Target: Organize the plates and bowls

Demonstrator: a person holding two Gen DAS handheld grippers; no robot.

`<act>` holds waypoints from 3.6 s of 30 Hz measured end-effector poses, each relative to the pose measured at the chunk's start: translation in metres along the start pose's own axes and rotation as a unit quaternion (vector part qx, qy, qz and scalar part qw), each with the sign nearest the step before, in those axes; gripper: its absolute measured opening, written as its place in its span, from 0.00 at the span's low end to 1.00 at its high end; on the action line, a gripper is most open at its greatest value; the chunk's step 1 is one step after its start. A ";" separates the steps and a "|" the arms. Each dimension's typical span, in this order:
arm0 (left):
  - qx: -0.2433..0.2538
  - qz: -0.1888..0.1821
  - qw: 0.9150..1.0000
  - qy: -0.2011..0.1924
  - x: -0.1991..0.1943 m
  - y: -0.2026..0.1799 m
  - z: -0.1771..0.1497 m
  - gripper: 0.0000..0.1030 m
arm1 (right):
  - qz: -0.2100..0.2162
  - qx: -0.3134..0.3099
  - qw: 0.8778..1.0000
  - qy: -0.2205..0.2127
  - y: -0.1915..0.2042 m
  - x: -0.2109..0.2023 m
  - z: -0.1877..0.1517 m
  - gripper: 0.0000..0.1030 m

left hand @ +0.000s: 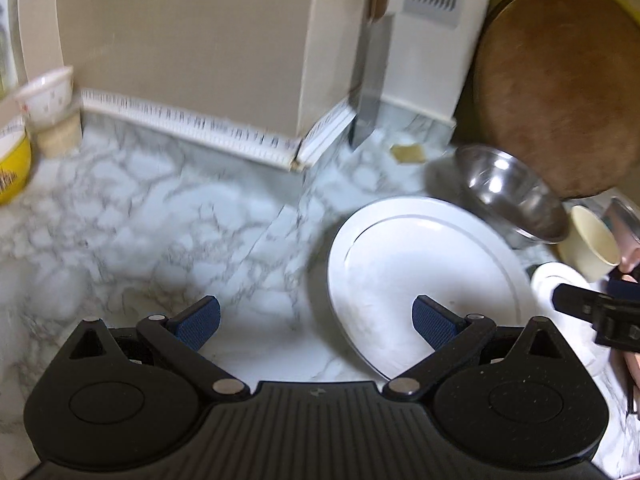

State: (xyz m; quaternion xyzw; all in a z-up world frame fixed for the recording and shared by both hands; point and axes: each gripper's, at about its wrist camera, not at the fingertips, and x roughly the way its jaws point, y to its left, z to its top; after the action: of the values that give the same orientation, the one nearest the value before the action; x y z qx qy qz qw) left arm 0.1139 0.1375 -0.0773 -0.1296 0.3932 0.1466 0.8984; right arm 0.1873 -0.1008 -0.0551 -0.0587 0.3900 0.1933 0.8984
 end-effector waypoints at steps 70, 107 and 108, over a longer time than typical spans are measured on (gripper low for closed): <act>-0.103 0.087 0.990 0.045 -0.012 0.132 -0.028 0.15 | 0.170 -0.052 0.976 0.127 0.132 0.077 -0.008 0.16; -0.012 0.010 0.998 -0.056 -0.080 0.060 -0.022 0.15 | 0.142 -0.040 0.989 0.007 0.091 -0.021 -0.003 0.20; -0.009 0.004 0.998 -0.057 -0.081 0.056 -0.021 0.15 | 0.139 -0.040 0.989 0.001 0.089 -0.025 -0.003 0.20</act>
State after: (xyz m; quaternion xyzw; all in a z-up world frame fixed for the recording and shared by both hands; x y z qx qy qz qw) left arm 0.0264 0.1688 -0.0374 -0.1273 0.3402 0.1610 0.9177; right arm 0.1350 -0.0276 -0.0350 -0.0399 0.3873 0.3320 0.8592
